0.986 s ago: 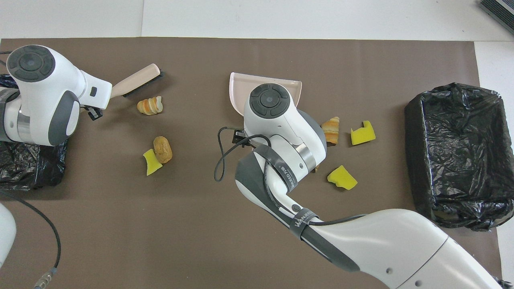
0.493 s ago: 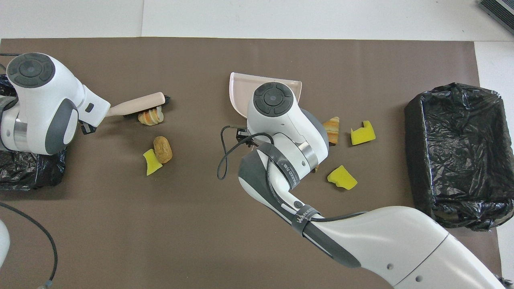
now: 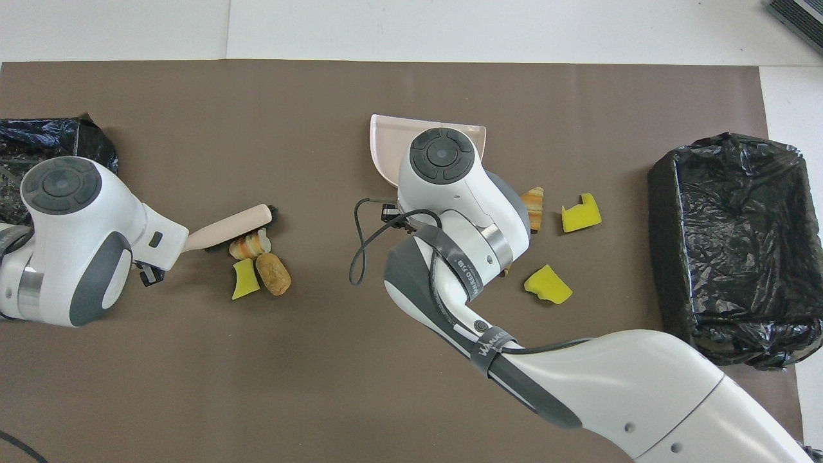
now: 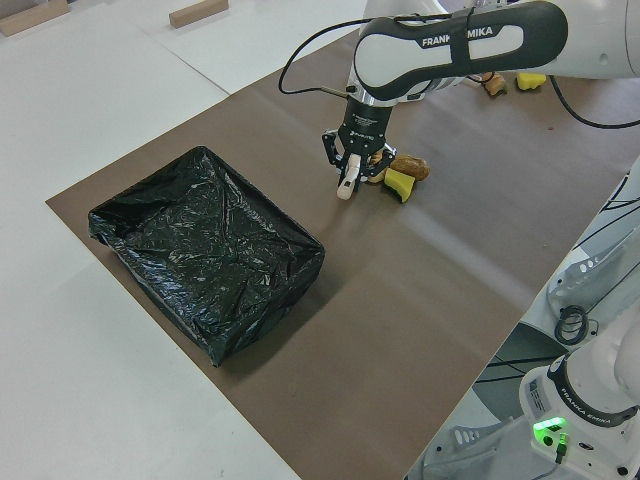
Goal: Sweep and dump trash in bin
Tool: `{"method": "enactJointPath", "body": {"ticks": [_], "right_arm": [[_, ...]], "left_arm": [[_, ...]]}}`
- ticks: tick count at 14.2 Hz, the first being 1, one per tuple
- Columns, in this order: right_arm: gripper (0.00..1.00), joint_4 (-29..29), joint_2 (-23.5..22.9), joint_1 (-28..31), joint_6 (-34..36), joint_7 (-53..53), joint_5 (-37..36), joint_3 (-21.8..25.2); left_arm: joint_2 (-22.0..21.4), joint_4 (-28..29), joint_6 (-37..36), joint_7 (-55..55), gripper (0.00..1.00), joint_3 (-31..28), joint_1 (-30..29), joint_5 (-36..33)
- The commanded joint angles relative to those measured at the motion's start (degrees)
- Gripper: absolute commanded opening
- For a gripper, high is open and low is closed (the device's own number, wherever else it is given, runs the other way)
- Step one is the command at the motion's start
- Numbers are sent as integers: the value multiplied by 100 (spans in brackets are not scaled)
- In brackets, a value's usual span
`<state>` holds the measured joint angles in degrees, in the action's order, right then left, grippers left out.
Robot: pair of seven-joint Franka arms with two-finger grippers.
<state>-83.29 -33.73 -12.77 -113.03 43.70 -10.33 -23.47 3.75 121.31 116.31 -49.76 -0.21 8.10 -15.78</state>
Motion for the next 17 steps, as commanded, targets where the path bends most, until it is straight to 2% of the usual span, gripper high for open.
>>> {"method": "enactJointPath", "body": {"ticks": [1,3,5,7,9,11,13,16,17], "right_arm": [[0,-100,409,196,218,-484,118,-158],[0,-318,883,275,613,-983,303,-158],[0,-774,1506,450,1026,-1940,417,-150],[0,-1153,2061,565,1570,-3028,427,-141],[0,-1469,2343,565,1959,-3744,427,-141],[0,-2206,2747,565,1532,-4436,575,-141],[0,-2769,3029,574,970,-5595,813,-141],[0,-2999,3030,557,757,-6898,796,-141],[0,-3079,3039,539,495,-7258,787,-141]], "left_arm": [[-558,393,-283,905,0,-49,314,23],[-848,393,-512,1353,0,-58,332,23],[-1147,411,-1072,2265,0,-49,341,23],[-1262,446,-1601,2978,0,-49,350,23],[-1516,848,-1524,3602,0,-49,341,31],[-1605,1165,-1506,4322,0,-41,350,93],[-1605,1359,-1401,5332,0,-40,428,617],[-1614,1526,-1295,6108,0,-23,568,901],[-1623,1597,-1269,6432,0,-32,674,1032]]}}
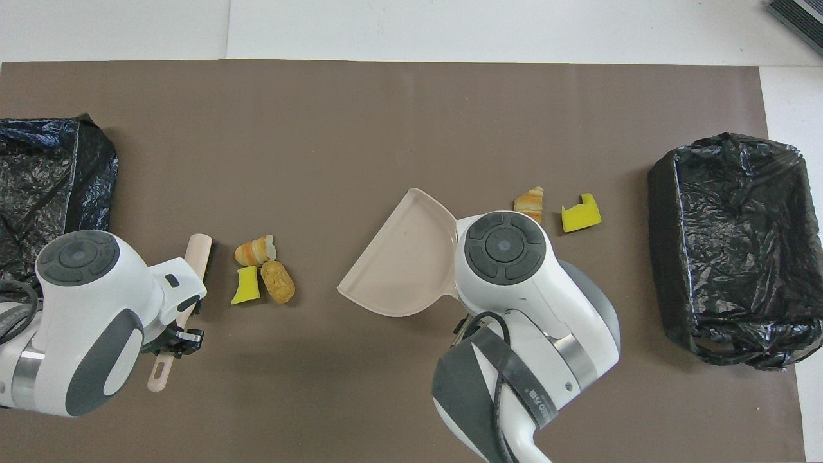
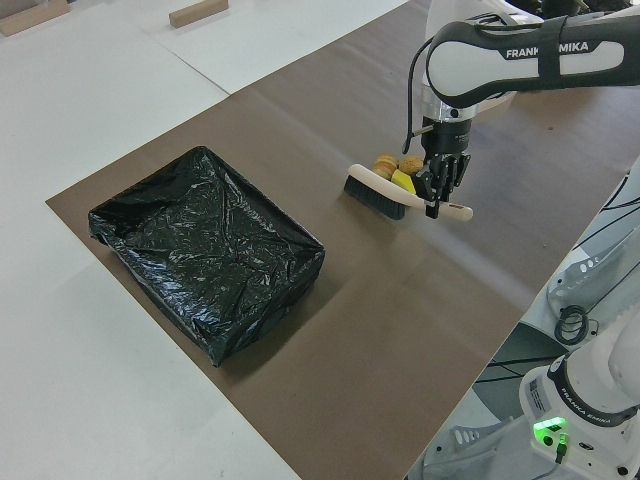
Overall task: Sweep and dump trash in bin
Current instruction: 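Sweep the pieces into the dustpan held by the right gripper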
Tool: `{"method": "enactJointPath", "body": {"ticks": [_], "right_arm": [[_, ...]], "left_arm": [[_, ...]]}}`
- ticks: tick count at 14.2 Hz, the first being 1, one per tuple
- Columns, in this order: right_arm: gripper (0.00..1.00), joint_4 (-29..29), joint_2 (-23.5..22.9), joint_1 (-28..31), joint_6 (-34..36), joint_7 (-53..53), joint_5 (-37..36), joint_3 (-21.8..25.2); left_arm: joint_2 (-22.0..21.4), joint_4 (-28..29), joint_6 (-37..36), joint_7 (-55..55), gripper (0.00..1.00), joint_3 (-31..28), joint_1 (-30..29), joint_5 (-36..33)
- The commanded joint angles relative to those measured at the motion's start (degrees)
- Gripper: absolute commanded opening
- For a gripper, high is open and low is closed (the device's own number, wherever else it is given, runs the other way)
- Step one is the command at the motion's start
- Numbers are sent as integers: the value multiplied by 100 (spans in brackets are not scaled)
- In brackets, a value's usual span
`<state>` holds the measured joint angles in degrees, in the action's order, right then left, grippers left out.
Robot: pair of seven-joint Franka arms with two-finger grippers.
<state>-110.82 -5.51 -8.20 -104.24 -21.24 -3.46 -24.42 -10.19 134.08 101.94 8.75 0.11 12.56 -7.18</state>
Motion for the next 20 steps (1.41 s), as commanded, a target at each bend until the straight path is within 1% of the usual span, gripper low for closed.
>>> {"method": "enactJointPath", "body": {"ticks": [1,2,4,7,9,11,13,14,16,18,20], "right_arm": [[0,-431,217,38,-543,-968,31,-45],[0,-528,191,11,-702,-1022,4,-54],[0,-783,104,-76,-1255,-1040,-110,-72],[0,-827,24,-86,-1397,-1250,-356,-72],[0,-933,-98,-112,-1748,-1234,-505,-89],[0,-933,-187,-270,-1802,-1076,-611,-89],[0,-933,-205,-270,-1811,-1049,-647,-89],[0,-924,-231,-270,-1811,-1040,-647,-89],[0,-924,-231,-270,-1784,-988,-647,-89],[0,-907,-231,-270,-1723,-829,-647,-89],[0,-906,-231,-270,-1714,-803,-647,-98]], "left_arm": [[-229,355,298,853,0,-55,256,329],[-220,356,396,1013,0,-64,326,470],[-159,417,650,1198,0,-64,388,708],[-62,558,1186,1243,0,-64,668,892],[-9,558,1389,1278,0,-64,870,1069],[52,540,1425,1287,0,-64,1099,1261],[53,540,1434,1278,0,-64,1362,1525],[53,514,1442,1287,0,-64,1529,1613],[53,479,1600,1383,0,-64,1942,1999],[53,374,1610,1654,0,-64,2407,2054],[79,146,1364,2023,0,-64,2716,2054]]}}
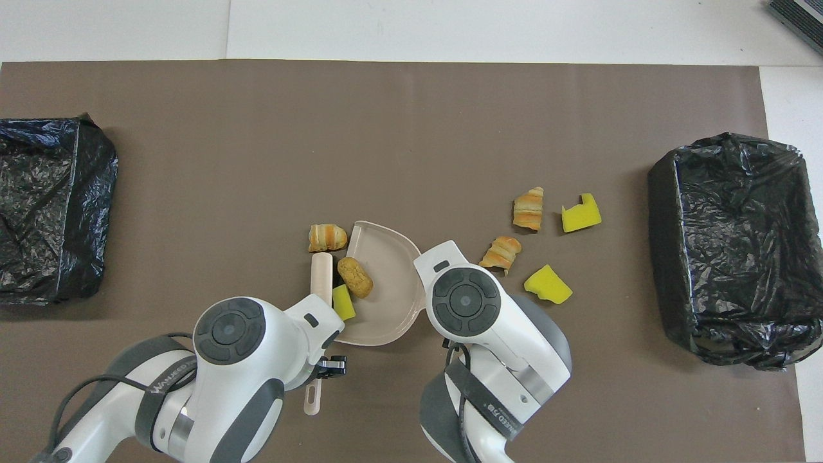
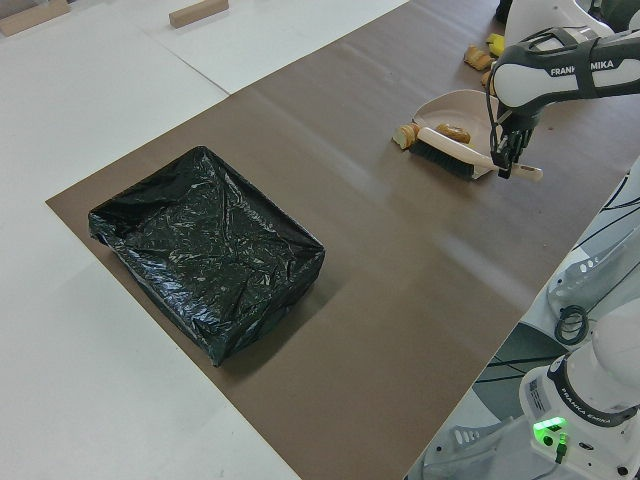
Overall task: Sweep and dump trash in bin
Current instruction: 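Sweep the pieces into the dustpan held by the right gripper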
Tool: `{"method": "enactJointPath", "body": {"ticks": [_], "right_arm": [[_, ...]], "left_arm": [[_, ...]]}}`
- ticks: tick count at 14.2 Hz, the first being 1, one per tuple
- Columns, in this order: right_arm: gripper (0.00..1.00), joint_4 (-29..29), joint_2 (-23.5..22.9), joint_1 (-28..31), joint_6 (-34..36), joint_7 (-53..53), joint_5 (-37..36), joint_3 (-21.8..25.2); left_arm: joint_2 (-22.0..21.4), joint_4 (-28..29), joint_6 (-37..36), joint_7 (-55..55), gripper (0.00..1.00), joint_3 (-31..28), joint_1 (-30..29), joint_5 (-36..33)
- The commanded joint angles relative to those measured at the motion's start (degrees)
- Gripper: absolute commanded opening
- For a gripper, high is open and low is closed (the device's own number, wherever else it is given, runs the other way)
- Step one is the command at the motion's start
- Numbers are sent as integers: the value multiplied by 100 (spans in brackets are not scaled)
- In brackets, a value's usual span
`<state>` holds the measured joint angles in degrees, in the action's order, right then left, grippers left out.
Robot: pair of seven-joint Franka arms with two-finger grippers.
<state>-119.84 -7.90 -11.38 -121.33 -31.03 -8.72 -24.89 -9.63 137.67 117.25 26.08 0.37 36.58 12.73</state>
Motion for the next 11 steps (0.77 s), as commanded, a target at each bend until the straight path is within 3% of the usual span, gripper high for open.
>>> {"method": "enactJointPath", "body": {"ticks": [1,5,8,11], "right_arm": [[0,-4,7,48,-5,211,-121,-42],[0,5,7,48,-5,247,-121,-51],[0,5,7,48,-5,413,-121,-60],[0,-4,7,39,47,642,-112,-69]], "left_arm": [[14,-397,-306,327,0,-90,332,71],[-13,-1250,-1423,389,0,-142,219,89],[92,-1252,-1083,5,0,-143,-438,1],[522,-1261,-460,-1067,0,-143,-1099,-463]]}}
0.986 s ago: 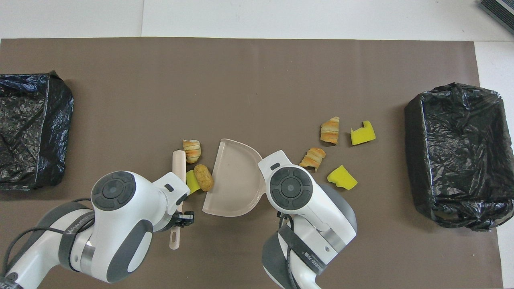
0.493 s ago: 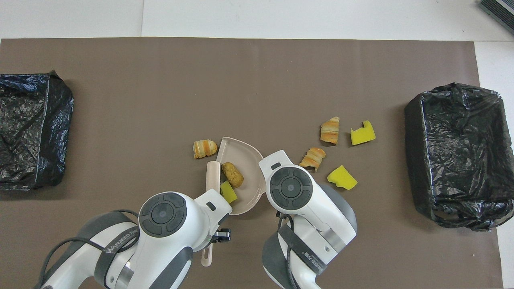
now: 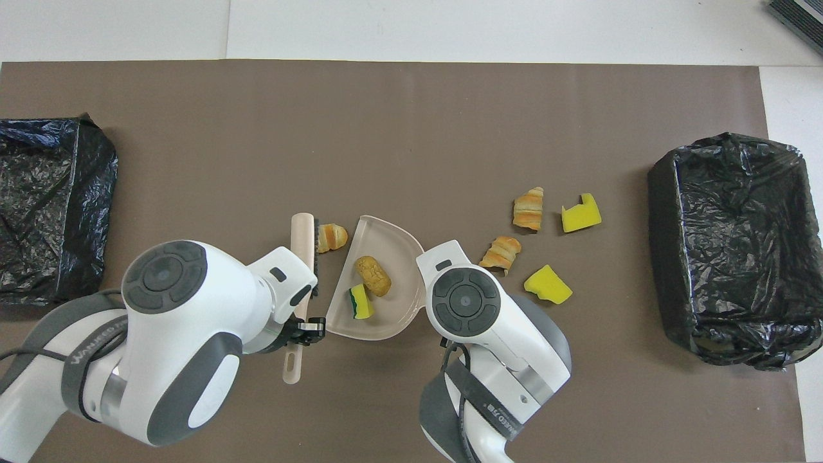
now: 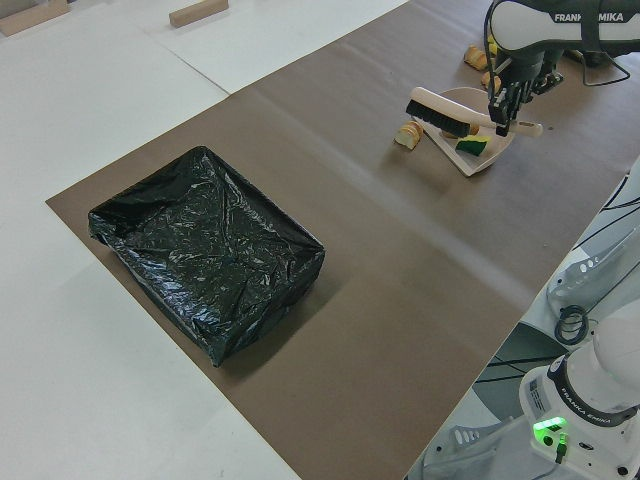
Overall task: Sweep and dump trash in bin
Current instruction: 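Sweep the pieces into the dustpan held by the right gripper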
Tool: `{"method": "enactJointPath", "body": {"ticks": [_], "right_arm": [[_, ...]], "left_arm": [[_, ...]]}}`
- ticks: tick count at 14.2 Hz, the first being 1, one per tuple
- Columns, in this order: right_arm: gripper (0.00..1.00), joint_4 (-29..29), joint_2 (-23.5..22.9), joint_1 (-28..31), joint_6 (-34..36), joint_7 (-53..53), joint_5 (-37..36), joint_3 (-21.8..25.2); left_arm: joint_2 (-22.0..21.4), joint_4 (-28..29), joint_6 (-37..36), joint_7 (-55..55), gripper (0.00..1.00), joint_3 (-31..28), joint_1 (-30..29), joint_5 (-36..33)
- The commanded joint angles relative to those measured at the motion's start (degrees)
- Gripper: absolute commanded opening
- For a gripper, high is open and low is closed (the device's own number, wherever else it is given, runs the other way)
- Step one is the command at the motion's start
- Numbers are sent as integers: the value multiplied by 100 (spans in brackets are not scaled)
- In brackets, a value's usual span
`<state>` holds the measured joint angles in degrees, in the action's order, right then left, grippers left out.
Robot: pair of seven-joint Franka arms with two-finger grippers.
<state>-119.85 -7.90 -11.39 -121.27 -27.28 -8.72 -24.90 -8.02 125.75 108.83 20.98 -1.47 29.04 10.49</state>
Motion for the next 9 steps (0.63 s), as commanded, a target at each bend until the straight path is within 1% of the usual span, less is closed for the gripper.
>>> {"method": "enactJointPath", "body": {"ticks": [1,2,3,6,9], "right_arm": [[0,-3,8,49,42,328,-112,-111],[0,-3,8,49,42,346,-112,-129],[0,-3,8,49,33,407,-103,-129],[0,-3,8,49,33,452,-103,-138],[0,-3,8,49,33,496,-103,-138]], "left_arm": [[546,-76,655,-908,0,41,-503,-353],[739,-76,892,-1233,0,50,-652,-450],[889,-85,999,-1445,0,50,-654,-521],[1127,-77,983,-1605,0,59,-549,-522],[1057,-59,571,-1545,0,94,-233,-504]]}}
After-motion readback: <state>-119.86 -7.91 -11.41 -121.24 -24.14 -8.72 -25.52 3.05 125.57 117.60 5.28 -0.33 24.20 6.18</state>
